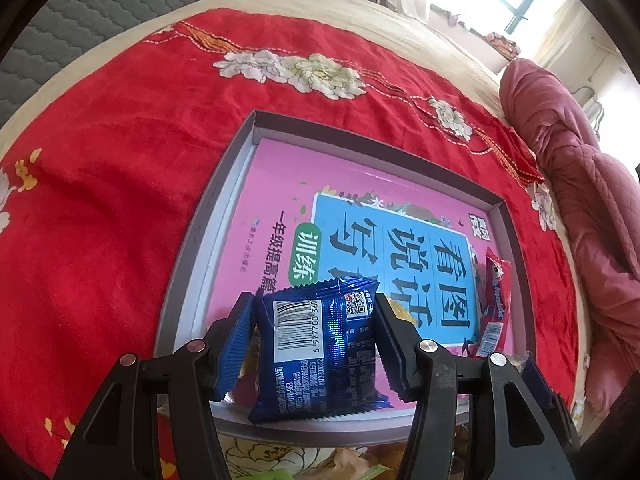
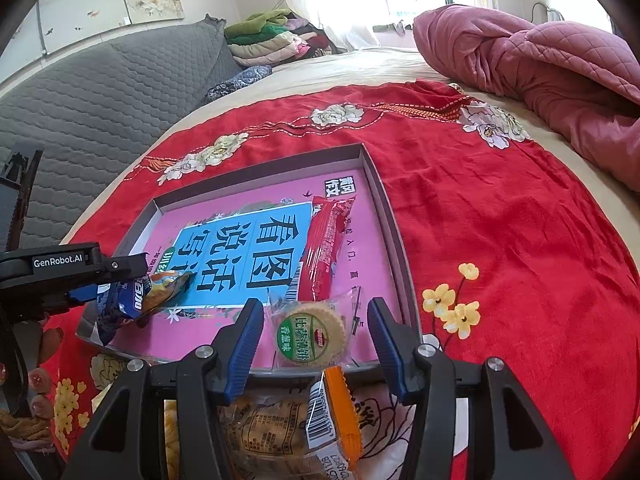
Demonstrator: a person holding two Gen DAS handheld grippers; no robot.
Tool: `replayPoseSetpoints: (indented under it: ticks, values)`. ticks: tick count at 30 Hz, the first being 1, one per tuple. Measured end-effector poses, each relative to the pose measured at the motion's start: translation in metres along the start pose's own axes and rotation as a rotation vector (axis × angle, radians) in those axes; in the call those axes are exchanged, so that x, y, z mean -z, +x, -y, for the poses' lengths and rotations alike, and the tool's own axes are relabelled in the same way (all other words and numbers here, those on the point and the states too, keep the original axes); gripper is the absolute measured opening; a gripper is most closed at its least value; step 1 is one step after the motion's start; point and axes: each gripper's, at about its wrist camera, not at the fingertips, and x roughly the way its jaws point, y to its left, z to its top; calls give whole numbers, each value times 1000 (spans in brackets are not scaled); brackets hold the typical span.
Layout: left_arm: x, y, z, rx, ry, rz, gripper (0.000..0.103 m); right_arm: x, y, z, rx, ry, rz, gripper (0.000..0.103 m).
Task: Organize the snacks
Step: 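Lower both packets into the box and open both tools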
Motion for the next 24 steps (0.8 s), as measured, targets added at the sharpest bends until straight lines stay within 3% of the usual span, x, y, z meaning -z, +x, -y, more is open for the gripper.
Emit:
replayPoseSetpoints:
  ticks: [24]
  values:
    - [1,-18,-1,48,6,5,66,-1,-11,2,-3,15,28,54]
